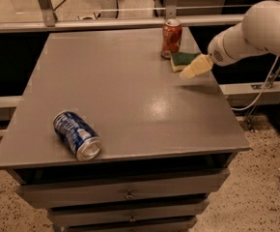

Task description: Move sponge near coke can

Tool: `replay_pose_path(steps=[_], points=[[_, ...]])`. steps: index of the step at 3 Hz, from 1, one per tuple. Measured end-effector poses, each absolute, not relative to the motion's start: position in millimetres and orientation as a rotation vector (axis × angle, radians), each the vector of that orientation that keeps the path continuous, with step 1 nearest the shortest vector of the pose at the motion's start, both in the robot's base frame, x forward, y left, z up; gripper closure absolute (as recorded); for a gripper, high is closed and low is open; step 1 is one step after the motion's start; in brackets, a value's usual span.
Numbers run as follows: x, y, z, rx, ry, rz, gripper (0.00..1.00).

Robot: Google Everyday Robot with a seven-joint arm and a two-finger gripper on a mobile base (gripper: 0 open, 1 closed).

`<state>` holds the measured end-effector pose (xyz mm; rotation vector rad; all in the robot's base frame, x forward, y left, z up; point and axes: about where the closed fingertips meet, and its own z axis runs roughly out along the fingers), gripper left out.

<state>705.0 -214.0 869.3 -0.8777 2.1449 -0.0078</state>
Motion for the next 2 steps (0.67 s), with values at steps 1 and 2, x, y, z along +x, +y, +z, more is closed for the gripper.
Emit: replay_pose_path(steps=[1, 2], points=[[649.9, -238.7, 906.8, -0.868, 2.018, 0.057, 0.00], [608.8, -256.7, 932.5, -0.863, 1.914, 0.143, 0.00]])
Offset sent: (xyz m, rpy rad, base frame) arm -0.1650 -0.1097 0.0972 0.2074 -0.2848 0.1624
